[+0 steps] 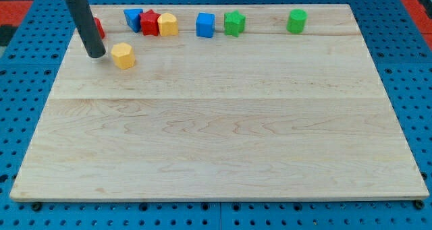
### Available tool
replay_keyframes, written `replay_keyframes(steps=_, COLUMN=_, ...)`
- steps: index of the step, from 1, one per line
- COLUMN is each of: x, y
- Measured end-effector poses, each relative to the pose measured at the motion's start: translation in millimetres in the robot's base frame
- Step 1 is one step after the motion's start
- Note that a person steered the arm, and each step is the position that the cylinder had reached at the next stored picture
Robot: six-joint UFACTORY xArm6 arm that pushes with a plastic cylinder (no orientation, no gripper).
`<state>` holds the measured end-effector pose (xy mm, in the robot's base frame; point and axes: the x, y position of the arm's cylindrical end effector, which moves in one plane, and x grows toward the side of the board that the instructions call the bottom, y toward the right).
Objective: Slightly push the red circle to the top left corner of the board
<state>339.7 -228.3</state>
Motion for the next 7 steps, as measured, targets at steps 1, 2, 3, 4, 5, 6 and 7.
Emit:
replay_keyframes(steps=1, x=-20, y=-1)
replay_keyframes(steps=2, x=-44, y=-2)
replay_keyframes(steps=3, x=-44, y=-4)
replay_keyframes(steps=4, x=-26, y=-12)
replay_keyframes(steps=5, x=-30, y=-38)
replay_keyframes(steps=6, x=-53, y=-38)
replay_keyframes(steps=7, x=-65, y=-40)
